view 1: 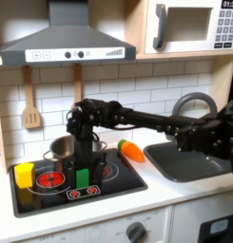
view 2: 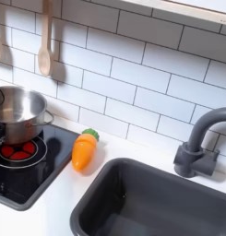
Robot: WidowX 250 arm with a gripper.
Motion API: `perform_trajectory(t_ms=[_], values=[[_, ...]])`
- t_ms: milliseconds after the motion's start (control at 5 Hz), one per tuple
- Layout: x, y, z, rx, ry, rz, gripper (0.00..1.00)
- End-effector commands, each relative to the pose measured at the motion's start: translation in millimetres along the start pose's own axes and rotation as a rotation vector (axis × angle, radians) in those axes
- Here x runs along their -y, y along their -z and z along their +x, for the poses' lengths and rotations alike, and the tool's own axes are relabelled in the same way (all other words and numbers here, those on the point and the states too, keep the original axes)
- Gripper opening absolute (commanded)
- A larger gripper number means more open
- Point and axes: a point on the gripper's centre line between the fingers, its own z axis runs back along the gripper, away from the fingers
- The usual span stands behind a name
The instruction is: Reach green block
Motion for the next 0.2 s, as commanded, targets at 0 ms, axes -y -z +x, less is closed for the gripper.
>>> perform_trajectory(t_ms=[0], values=[[-0.5, 0.0, -0.3, 0.000, -0.002, 0.000, 1.00]])
